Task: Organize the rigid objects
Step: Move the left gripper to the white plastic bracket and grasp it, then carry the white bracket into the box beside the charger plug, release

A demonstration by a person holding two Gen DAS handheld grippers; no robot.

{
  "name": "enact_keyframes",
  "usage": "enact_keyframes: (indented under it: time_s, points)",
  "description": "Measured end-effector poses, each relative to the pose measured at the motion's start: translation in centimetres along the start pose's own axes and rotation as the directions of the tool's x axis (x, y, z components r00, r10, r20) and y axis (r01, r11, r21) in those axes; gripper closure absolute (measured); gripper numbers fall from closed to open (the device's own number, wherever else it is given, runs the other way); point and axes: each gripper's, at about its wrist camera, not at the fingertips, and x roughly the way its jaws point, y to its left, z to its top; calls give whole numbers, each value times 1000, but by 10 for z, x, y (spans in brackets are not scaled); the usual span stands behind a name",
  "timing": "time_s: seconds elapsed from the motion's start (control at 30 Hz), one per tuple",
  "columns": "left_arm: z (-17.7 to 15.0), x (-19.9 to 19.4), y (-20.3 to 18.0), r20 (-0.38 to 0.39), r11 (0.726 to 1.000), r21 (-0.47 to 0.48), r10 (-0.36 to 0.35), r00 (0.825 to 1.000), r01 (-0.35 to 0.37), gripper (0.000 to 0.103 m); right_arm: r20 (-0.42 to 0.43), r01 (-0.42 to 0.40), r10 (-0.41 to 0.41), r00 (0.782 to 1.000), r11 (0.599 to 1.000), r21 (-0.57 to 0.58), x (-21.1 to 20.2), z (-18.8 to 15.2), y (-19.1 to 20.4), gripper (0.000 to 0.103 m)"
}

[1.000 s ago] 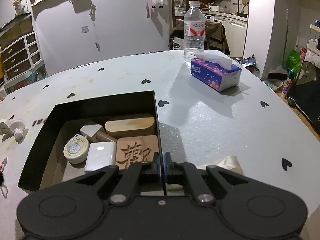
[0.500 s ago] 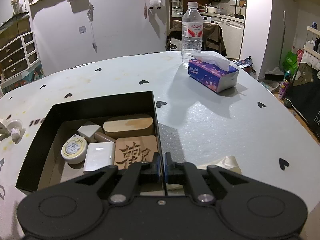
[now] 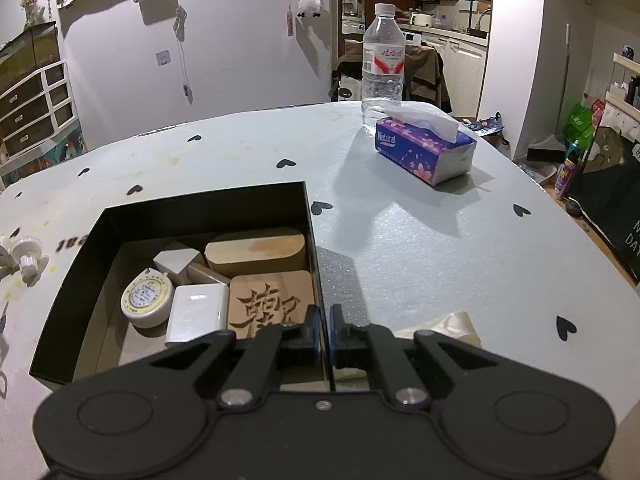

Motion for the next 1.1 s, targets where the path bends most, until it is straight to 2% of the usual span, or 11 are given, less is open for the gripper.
enact_keyframes:
  time_s: [0.17, 0.43, 0.5, 0.53, 0.7, 0.87, 1.0, 1.1]
  points:
    - [5, 24, -5, 17, 1000, 9, 16, 1000, -16, 11, -2, 0, 0, 1000, 1000, 0, 0, 0, 0, 98]
    - [1, 51, -12, 30, 999, 11, 48, 998, -48, 21, -4, 1, -1, 1000, 1000, -2, 1, -1, 0, 98]
    - [0, 54, -12, 39, 999, 9, 43, 998, -44, 36, -4, 1, -1, 1000, 1000, -1, 1, -1, 0, 98]
    - [0, 55, -11, 43, 999, 3, 38, 998, -38, 38, -4, 1, -1, 1000, 1000, -1, 1, -1, 0, 98]
    - [2, 50, -9, 46, 998, 8, 69, 997, -69, 38, -3, 1, -1, 1000, 1000, 0, 1, -1, 0, 98]
    - [6, 29, -1, 67, 998, -9, 65, 996, -64, 38, -3, -2, 2, 1000, 1000, 0, 1, -1, 0, 98]
    - [9, 2, 1, 67, 1000, 0, 31, 997, -31, 38, 0, -6, 6, 1000, 1000, -1, 1, -1, 0, 98]
    - [10, -21, -6, 57, 999, 30, -27, 998, 26, 38, -1, -8, 8, 1000, 1000, 1, 1, -1, -1, 98]
